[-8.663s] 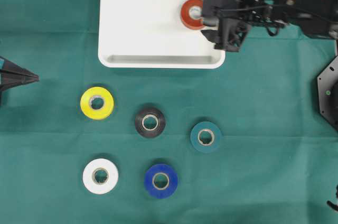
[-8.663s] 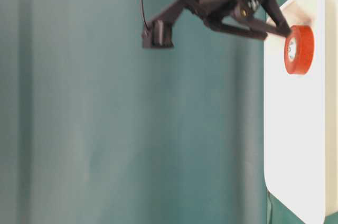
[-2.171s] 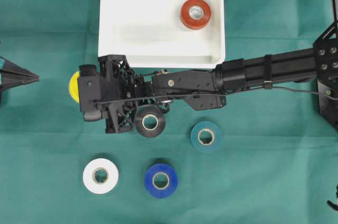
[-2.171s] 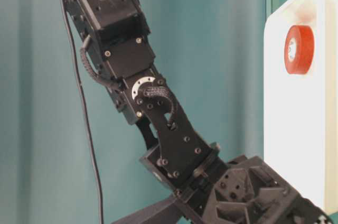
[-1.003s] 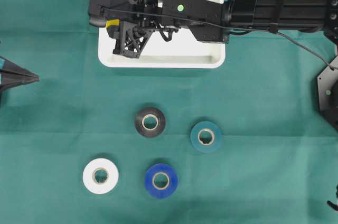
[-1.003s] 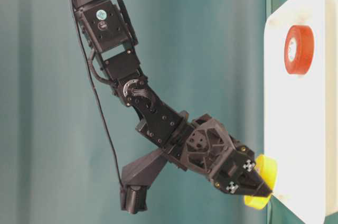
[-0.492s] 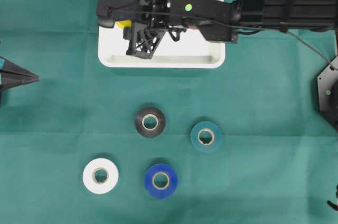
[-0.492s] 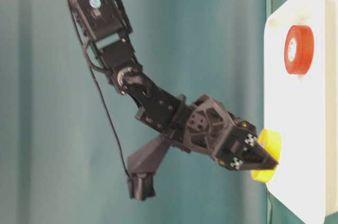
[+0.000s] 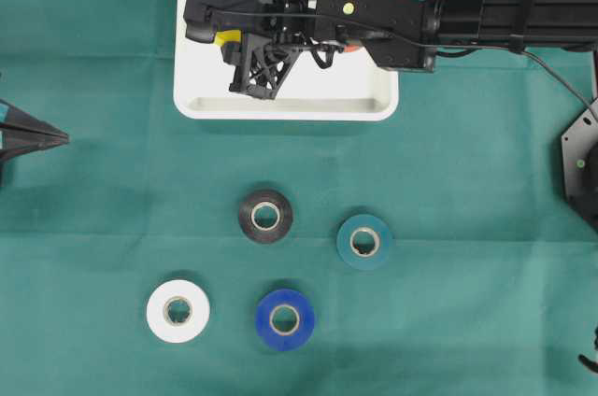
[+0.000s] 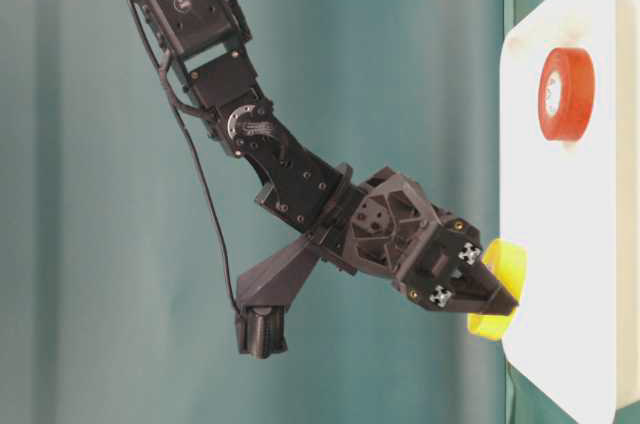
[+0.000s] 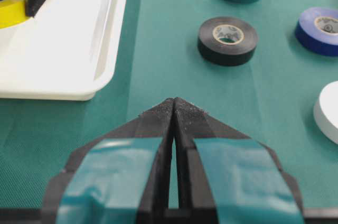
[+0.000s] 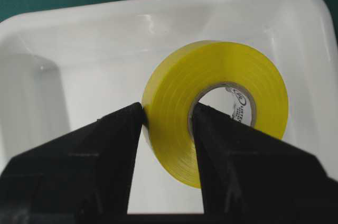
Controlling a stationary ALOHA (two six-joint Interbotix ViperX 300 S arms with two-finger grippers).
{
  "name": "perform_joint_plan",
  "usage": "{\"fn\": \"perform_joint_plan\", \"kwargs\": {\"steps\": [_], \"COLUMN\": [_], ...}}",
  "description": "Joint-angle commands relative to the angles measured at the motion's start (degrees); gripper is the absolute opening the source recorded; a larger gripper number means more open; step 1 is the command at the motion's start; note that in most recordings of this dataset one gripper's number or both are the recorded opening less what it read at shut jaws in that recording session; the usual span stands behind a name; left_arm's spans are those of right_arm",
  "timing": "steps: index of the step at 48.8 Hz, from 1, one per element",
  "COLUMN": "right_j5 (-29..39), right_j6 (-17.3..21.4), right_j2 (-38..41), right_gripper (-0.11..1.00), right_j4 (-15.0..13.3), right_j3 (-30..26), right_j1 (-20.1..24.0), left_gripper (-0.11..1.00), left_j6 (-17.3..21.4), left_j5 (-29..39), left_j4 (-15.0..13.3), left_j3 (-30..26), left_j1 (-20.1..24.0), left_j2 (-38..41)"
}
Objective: Put the tape into the white case with the right arm.
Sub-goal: 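Lower the yellow tape into the tray and release it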
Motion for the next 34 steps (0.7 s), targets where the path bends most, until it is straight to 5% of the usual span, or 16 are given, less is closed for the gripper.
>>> {"fn": "perform_joint_plan", "kwargs": {"steps": [1, 26, 34], "right_j5": [-0.8, -0.7, -0.7], "right_j6": [0.0, 0.0, 0.0], "right_j2": [-2.4, -1.4, -1.5], "right_gripper": [0.03, 0.03, 0.35], "right_j4": [-0.1, -0.1, -0.1], "right_j3": [-0.7, -0.7, -0.7], "right_j1": [-0.4, -0.8, -0.8], "left_gripper": [0.00, 0.00, 0.00], "left_j6": [0.0, 0.0, 0.0], "left_j5": [-0.3, -0.3, -0.3], "left_j4": [0.0, 0.0, 0.0], "left_j3": [-0.6, -0.6, -0.6], "left_j1": [0.1, 0.0, 0.1], "left_j2": [0.4, 0.4, 0.4]}}
